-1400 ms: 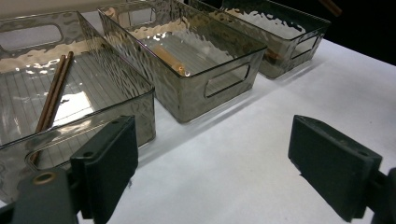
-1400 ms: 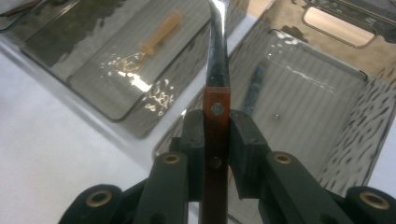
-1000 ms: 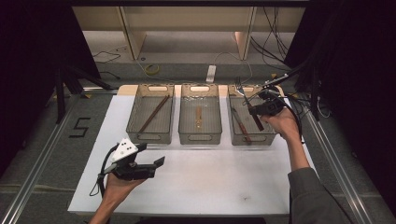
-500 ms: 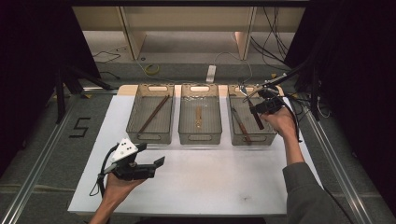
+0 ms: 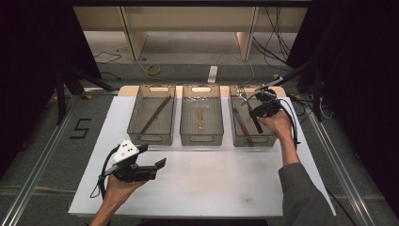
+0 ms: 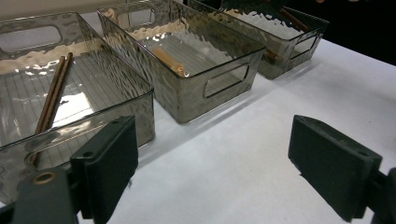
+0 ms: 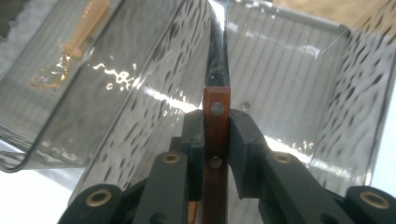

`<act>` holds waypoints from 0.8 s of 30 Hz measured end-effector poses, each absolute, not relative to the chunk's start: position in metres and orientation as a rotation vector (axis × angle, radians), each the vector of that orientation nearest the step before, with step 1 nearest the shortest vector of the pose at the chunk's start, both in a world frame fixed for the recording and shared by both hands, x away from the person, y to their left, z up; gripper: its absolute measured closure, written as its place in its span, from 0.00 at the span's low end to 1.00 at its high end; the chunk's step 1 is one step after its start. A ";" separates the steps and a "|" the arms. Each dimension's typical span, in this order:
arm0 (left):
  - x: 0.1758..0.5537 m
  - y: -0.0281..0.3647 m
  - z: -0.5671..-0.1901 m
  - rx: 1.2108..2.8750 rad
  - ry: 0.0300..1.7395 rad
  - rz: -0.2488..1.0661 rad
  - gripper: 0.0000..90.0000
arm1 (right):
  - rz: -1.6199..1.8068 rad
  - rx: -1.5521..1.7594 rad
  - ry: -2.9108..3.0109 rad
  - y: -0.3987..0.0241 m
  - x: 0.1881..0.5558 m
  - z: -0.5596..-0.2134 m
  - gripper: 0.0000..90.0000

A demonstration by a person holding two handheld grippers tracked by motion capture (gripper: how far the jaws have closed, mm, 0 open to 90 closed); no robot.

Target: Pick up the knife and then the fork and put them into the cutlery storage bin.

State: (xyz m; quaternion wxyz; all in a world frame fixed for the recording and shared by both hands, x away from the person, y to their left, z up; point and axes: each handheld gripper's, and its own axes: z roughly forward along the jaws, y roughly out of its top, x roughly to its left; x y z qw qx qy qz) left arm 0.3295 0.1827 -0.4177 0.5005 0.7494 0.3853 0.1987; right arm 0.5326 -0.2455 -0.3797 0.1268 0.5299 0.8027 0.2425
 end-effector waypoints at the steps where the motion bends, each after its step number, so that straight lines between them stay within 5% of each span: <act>1: 0.330 0.183 -0.418 1.811 0.932 0.481 0.17 | 0.700 1.551 2.339 -0.245 0.533 -0.381 0.86; 24: 0.330 0.183 -0.418 1.808 0.935 0.482 0.17 | 0.639 1.579 2.388 -0.239 0.534 -0.404 0.83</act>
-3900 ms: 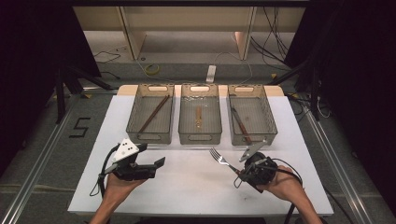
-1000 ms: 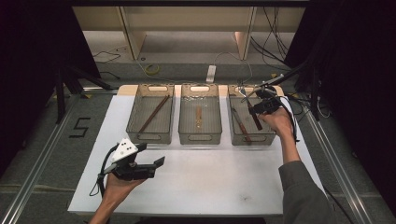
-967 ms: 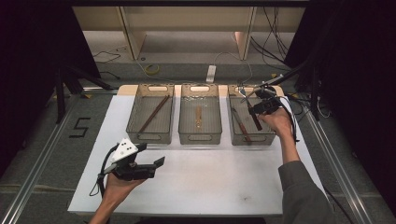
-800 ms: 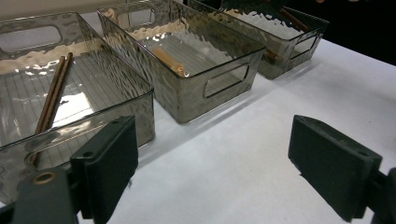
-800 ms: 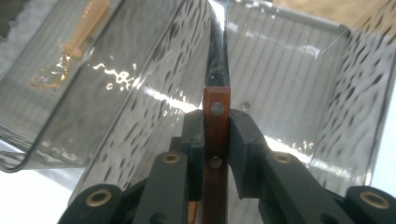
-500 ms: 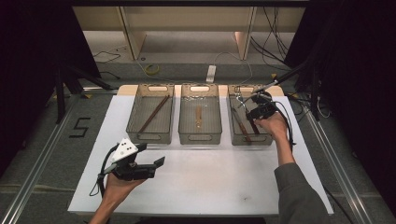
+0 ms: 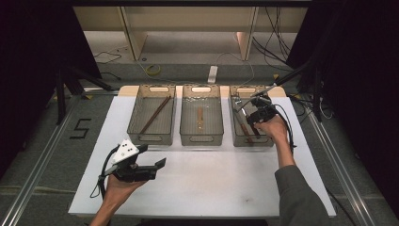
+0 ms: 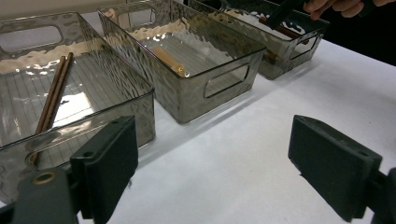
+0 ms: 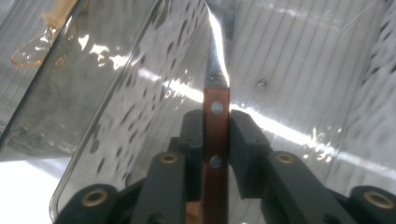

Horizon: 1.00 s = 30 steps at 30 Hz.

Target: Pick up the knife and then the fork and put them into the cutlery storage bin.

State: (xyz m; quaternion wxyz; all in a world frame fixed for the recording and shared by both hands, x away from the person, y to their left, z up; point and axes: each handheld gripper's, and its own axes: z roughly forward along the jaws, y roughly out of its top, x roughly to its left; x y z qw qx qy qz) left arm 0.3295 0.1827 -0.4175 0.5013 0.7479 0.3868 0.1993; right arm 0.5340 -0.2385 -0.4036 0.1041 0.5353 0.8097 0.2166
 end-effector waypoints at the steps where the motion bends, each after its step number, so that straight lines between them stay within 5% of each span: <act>1: 0.330 0.183 -0.418 1.808 0.935 0.482 0.17 | 0.636 1.589 2.391 -0.238 0.534 -0.404 0.73; 4: 0.330 0.183 -0.418 1.809 0.934 0.483 0.17 | 0.697 1.588 2.350 -0.238 0.534 -0.398 0.61; 11: 0.329 0.183 -0.417 1.811 0.933 0.484 0.17 | 0.749 1.519 2.367 -0.235 0.526 -0.388 0.49; 30: 0.330 0.182 -0.418 1.816 0.933 0.482 0.17 | 0.954 1.278 2.357 -0.212 0.473 -0.373 0.37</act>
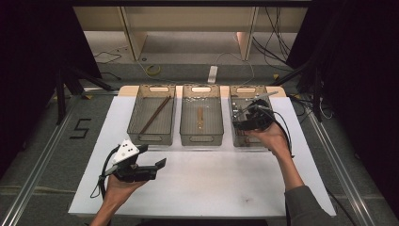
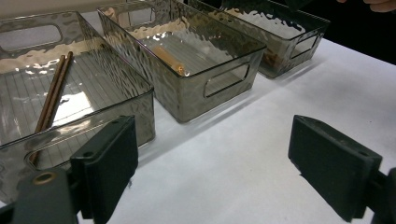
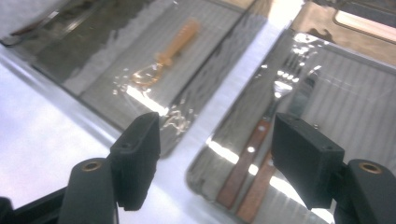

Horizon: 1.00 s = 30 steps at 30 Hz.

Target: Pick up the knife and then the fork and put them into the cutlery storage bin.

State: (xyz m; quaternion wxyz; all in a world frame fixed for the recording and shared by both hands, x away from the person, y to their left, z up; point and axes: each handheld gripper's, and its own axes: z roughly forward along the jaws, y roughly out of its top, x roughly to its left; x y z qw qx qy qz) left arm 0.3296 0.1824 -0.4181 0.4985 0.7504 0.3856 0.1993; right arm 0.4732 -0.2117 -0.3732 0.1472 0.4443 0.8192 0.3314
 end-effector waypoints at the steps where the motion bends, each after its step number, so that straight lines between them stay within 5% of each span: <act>1: 0.330 0.182 -0.418 1.815 0.933 0.482 0.17 | 0.968 1.266 2.358 -0.211 0.471 -0.374 0.37; 30: 0.330 0.183 -0.418 1.800 0.944 0.454 0.17 | 1.355 1.098 2.286 -0.206 0.401 -0.385 0.30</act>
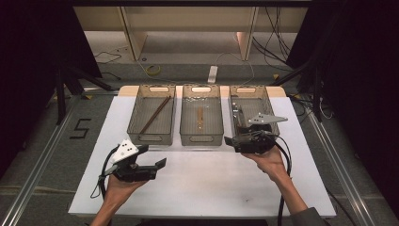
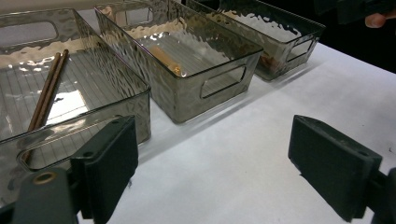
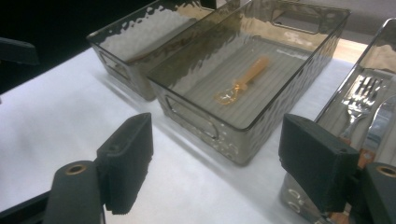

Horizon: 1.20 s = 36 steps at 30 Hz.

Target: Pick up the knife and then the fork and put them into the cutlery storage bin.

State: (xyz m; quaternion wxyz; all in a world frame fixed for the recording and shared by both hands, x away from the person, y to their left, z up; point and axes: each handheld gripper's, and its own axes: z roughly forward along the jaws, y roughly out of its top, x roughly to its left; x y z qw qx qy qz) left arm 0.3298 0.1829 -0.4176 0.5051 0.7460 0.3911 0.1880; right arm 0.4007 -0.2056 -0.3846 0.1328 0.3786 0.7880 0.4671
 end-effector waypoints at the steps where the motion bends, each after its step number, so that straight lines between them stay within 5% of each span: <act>1: 0.330 0.183 -0.418 1.801 0.944 0.454 0.17 | 1.363 1.096 2.288 -0.207 0.399 -0.385 0.29; 36: 0.327 0.185 -0.417 1.780 0.922 0.375 0.17 | 1.497 1.062 2.214 -0.237 0.331 -0.422 0.21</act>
